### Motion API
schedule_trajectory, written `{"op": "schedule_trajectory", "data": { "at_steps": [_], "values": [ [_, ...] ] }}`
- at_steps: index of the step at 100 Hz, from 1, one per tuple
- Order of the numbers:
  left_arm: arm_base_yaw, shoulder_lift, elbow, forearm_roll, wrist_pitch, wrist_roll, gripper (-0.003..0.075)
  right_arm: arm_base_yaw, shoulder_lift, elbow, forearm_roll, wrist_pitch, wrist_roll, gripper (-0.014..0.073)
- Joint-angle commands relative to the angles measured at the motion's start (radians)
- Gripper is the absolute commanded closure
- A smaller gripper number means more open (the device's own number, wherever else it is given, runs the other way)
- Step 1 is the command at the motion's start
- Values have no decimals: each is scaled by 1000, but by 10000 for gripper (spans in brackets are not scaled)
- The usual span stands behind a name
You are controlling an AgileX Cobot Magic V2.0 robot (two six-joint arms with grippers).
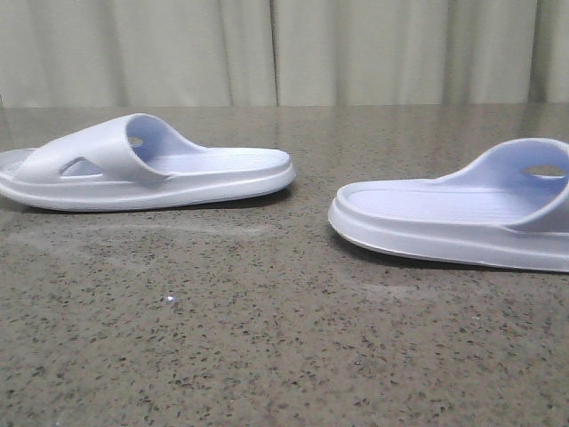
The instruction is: Insert blue slippers together front up
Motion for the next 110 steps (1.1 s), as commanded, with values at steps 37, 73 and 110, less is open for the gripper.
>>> {"op": "schedule_trajectory", "data": {
  "at_steps": [37,73,110],
  "values": [
    [6,9,10,-7,-81,-4,705,-7,-20,21,-5,-81,-4,693],
    [6,9,10,-7,-81,-4,705,-7,-20,21,-5,-83,-4,693],
    [6,9,10,-28,-102,-4,705,-7,-20,21,142,-198,-4,693]
  ]
}}
